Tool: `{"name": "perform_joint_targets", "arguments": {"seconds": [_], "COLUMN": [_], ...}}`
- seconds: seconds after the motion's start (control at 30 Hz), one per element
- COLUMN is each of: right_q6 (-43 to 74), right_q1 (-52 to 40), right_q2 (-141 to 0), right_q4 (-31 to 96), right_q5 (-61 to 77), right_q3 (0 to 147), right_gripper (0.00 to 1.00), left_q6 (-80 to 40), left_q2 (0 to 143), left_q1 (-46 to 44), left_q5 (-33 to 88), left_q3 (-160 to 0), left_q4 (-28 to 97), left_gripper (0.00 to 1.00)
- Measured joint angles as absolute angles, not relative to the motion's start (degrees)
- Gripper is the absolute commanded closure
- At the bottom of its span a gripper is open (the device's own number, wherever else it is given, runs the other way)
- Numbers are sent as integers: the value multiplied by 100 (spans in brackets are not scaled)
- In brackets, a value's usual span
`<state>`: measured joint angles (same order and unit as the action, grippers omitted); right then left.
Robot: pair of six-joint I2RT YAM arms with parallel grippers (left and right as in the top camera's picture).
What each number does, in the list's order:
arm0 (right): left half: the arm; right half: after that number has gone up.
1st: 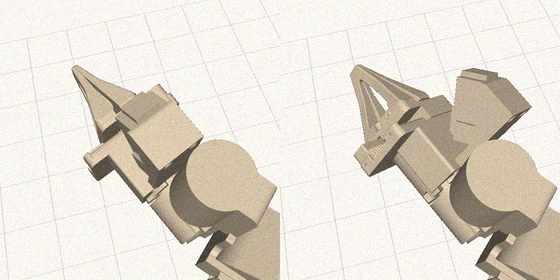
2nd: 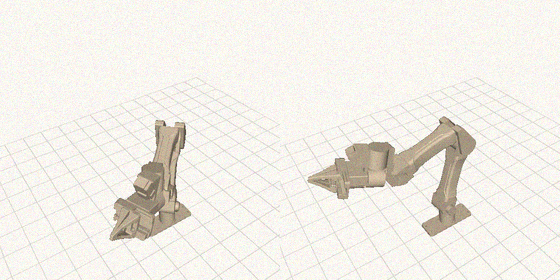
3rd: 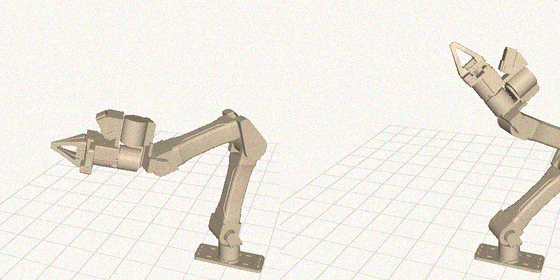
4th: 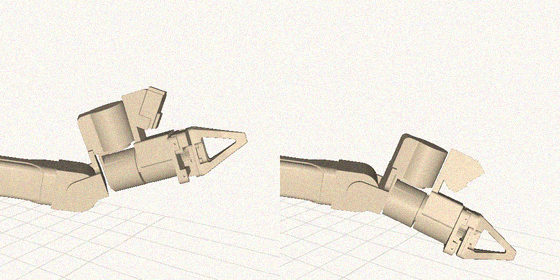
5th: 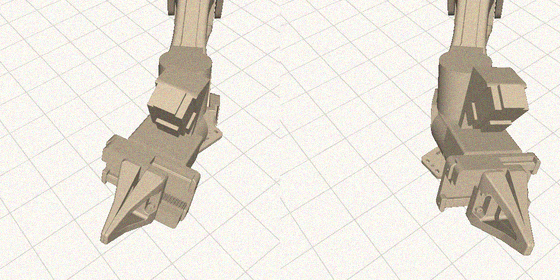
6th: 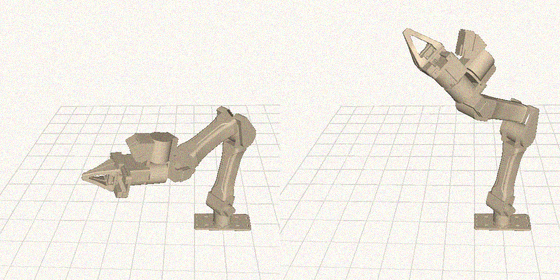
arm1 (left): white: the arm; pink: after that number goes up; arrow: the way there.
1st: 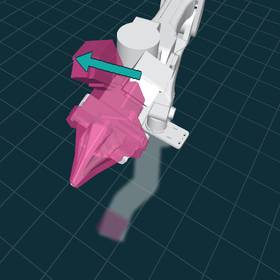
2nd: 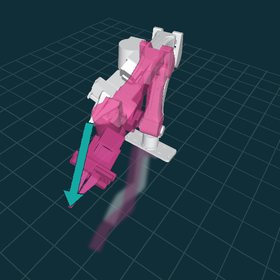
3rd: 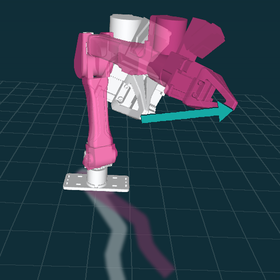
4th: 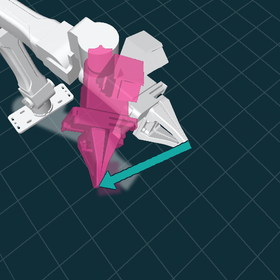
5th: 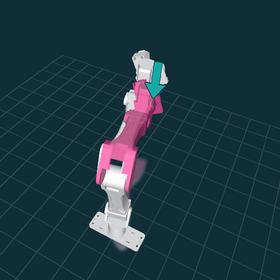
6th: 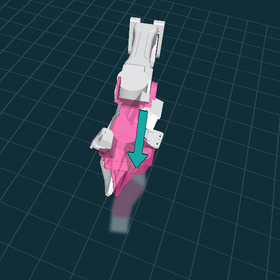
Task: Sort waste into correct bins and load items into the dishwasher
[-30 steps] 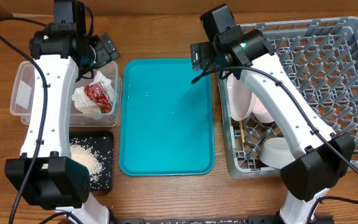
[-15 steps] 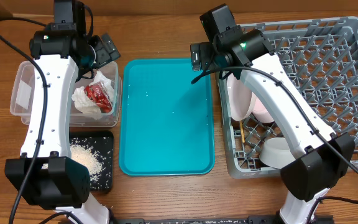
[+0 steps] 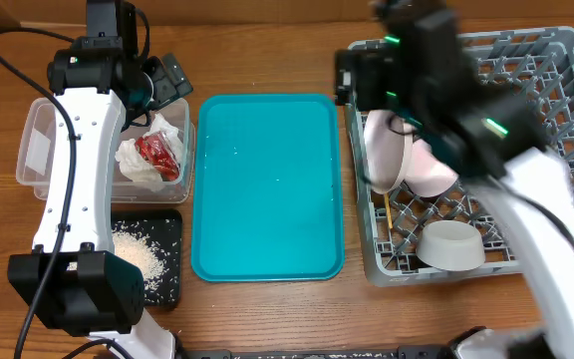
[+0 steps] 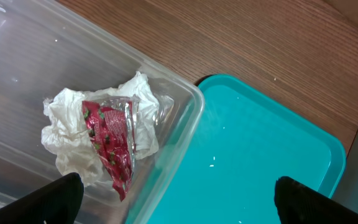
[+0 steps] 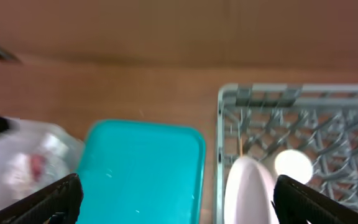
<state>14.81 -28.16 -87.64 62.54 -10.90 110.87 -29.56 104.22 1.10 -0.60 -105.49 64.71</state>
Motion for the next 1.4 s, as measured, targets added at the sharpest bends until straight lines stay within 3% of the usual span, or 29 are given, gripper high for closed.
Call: {"name": "perform_joint_targets", "arguments": {"seconds": [0.47, 0.7, 0.9, 1.1, 1.4], "right_q6": [1487, 1496, 1496, 1498, 1500], "right_q1": [-2755, -2071, -1487, -1105, -854], "right_q2": [-5247, -3970, -3192, -2414, -1372], "right_q4": [6757, 7002, 6928, 5806, 2851], "right_q5": [-1037, -543, -401, -344, -213], "right_q3": [11098, 10958, 9813, 7898, 4812], "right_gripper": [0, 0, 0, 0, 0], "left_q6": [-2956, -2956, -2956, -2956, -2956], "left_q2": [10422, 10422, 10422, 10422, 10422], "left_q1": [110, 110, 110, 110, 110], "left_q5": [-60, -60, -60, -60, -62], "left_q3": [-10549, -10549, -10549, -10549, -10549], "left_q4": [6469, 6471, 6473, 6473, 6469], "left_gripper": [0, 0, 0, 0, 0]}}
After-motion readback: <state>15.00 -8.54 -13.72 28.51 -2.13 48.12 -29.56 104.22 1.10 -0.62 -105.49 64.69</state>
